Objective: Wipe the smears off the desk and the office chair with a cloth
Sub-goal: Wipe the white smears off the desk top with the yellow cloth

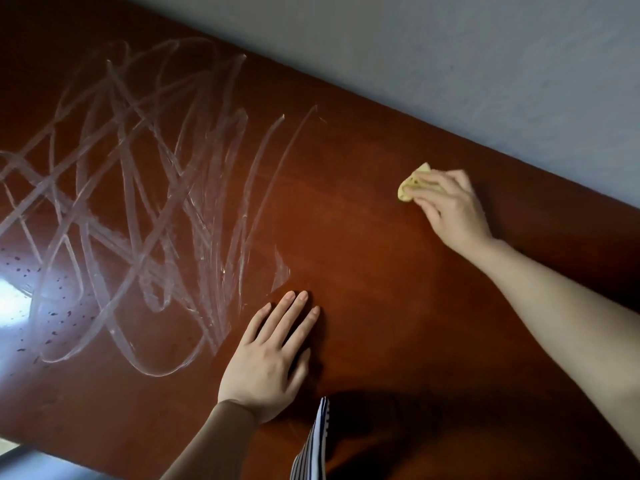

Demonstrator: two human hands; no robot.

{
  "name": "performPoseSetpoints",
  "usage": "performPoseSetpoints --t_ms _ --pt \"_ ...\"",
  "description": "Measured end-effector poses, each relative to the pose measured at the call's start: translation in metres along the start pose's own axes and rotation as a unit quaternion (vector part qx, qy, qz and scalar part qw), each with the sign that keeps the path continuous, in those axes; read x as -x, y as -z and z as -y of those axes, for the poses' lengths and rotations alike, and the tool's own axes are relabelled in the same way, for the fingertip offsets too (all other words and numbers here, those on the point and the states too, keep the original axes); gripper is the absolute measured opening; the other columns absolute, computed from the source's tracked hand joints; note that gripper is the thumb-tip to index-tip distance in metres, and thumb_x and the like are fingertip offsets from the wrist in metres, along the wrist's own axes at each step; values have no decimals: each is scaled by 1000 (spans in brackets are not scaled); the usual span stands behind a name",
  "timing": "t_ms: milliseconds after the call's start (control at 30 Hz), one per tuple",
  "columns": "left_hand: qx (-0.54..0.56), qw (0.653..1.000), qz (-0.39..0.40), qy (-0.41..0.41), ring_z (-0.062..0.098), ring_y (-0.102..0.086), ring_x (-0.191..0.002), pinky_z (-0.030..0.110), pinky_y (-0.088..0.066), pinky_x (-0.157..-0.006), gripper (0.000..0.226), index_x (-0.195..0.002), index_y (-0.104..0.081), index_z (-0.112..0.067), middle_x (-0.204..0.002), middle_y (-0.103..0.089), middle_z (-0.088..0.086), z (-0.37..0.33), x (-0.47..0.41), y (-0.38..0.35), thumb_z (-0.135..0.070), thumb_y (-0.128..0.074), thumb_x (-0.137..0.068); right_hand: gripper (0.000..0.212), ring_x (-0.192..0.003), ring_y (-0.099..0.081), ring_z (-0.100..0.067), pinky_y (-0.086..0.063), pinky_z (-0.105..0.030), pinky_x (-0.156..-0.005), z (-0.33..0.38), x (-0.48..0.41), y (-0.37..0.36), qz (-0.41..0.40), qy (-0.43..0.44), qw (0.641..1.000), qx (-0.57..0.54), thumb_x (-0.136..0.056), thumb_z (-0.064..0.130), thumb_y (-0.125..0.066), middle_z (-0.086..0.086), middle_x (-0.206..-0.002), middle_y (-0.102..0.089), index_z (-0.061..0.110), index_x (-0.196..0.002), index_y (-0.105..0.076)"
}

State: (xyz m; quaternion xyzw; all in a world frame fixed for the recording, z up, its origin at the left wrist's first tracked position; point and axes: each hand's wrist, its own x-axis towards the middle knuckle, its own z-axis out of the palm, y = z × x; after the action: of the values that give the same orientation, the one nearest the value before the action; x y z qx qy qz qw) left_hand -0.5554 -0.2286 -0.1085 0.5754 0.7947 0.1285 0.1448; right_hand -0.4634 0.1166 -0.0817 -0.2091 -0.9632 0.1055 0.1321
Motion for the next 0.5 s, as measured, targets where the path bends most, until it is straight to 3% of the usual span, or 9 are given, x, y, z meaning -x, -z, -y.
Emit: performPoseSetpoints --t_ms 200,300,500 --pt "-3 1000 -2 -1 18 -17 -145 37 -12 -117 57 -148 -32 -21 -155 -28 4 -1 -1 1 -35 -38 -93 20 -111 -47 -33 -39 -37 -95 -7 -68 -18 -42 -165 985 17 -91 13 -60 -7 -122 -61 12 -108 -71" --pt "-5 1000 0 -3 18 -17 -146 37 -12 -118 57 -148 -32 -21 -156 -27 3 -1 -2 -1 -35 -38 -93 20 -115 -45 -29 -36 -37 -96 18 -91 -33 -65 -222 973 -3 -90 18 -61 -3 -122 -60 16 -107 -71" --pt "-7 1000 0 -1 18 -15 -146 37 -11 -117 58 -148 -32 -21 -156 -26 3 0 -2 -1 -35 -39 -93 18 -103 -49 -30 -40 -39 -87 101 -90 -60 -27 -78 995 -56 -85 15 -65 1 -118 -63 20 -100 -74"
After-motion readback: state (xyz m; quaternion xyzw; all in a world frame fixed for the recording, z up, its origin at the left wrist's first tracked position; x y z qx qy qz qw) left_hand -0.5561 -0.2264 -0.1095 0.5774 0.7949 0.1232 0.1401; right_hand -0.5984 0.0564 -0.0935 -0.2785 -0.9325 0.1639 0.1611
